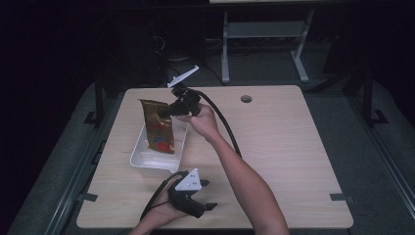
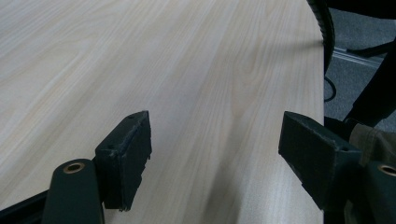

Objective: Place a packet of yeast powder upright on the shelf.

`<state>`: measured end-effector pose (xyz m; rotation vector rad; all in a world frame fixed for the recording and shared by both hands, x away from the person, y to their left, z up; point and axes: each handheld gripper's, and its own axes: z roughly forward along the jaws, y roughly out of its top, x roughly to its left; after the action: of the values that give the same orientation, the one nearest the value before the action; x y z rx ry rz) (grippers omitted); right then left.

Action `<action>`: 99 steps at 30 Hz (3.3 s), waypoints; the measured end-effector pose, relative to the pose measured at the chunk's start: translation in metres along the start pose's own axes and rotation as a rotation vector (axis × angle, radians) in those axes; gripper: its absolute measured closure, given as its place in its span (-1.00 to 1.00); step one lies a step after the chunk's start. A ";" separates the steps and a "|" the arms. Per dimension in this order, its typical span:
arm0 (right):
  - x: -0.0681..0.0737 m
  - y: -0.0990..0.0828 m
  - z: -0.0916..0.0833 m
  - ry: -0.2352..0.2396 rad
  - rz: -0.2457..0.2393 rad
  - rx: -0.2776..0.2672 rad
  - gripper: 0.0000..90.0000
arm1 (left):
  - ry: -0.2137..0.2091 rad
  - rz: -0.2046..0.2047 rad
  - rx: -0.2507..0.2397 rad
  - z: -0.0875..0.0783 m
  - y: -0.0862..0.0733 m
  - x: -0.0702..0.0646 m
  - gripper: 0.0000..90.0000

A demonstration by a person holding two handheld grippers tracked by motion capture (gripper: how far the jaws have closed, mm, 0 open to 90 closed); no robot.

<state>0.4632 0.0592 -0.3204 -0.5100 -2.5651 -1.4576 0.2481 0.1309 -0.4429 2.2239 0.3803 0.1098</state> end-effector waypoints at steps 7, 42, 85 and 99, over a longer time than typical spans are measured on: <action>-0.001 -0.003 0.007 0.007 -0.004 0.012 0.90 | 0.003 -0.007 -0.008 -0.002 0.000 0.002 -0.44; -0.011 -0.019 0.023 0.034 0.028 0.038 0.87 | -0.004 -0.014 -0.006 -0.003 -0.001 0.004 -0.44; -0.025 -0.045 0.012 0.038 0.147 0.030 0.00 | 0.007 -0.025 -0.006 -0.004 -0.002 0.007 -0.44; -0.022 -0.063 -0.025 0.007 0.137 -0.009 -0.04 | 0.002 -0.034 -0.002 -0.003 -0.003 0.009 -0.45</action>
<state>0.4603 0.0033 -0.3641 -0.6668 -2.4655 -1.4223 0.2550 0.1379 -0.4435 2.2145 0.4184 0.0948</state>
